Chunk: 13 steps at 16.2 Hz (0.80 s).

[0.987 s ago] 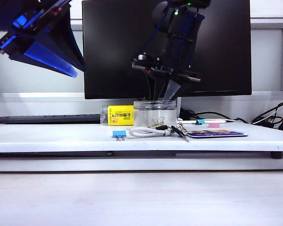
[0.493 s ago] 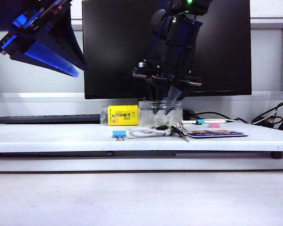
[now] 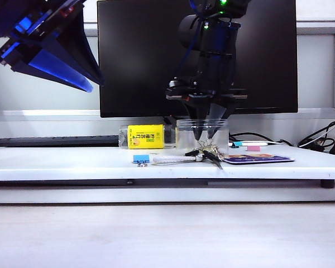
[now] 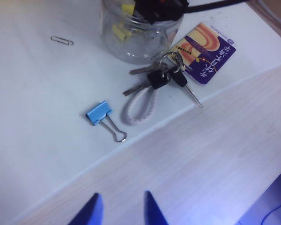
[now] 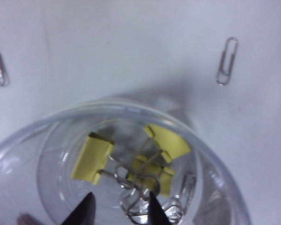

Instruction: Take the clips out of the round transparent plastic box and place them on the table.

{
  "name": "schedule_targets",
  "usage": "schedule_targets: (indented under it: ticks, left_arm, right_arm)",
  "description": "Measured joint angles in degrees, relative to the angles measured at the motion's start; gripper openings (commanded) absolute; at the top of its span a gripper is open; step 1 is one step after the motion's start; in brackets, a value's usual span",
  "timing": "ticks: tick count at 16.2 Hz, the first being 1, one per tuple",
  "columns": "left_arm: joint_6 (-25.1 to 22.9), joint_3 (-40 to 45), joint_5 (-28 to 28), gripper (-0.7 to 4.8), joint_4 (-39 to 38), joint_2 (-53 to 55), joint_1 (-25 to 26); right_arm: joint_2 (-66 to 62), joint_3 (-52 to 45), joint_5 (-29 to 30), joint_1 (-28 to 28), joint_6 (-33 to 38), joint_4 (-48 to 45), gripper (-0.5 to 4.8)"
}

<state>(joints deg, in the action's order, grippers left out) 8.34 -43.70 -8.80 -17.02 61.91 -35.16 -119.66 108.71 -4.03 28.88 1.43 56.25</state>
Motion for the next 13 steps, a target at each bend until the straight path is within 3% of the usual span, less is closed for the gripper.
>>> schedule_targets:
  ticks: [7, 9, 10, 13]
  left_arm:
    - [-0.9, 0.0, -0.1, 1.25, -1.3, 0.0, 0.0]
    - [-1.0, 0.0, -0.1, 1.25, -1.8, 0.0, 0.0]
    - [-1.1, 0.0, -0.1, 1.25, -1.8, 0.0, 0.0]
    - [-1.2, 0.0, -0.1, 1.25, -1.8, 0.0, 0.0]
  right_arm:
    - [-3.6, 2.5, -2.9, 0.0, 0.0, 3.7, 1.48]
    - [-3.9, 2.7, -3.3, 0.0, 0.0, 3.7, 1.04]
    - [-3.9, 2.7, -3.4, 0.0, 0.0, 3.5, 0.47]
    - [-4.1, 2.7, -4.0, -0.1, -0.1, 1.3, 0.39]
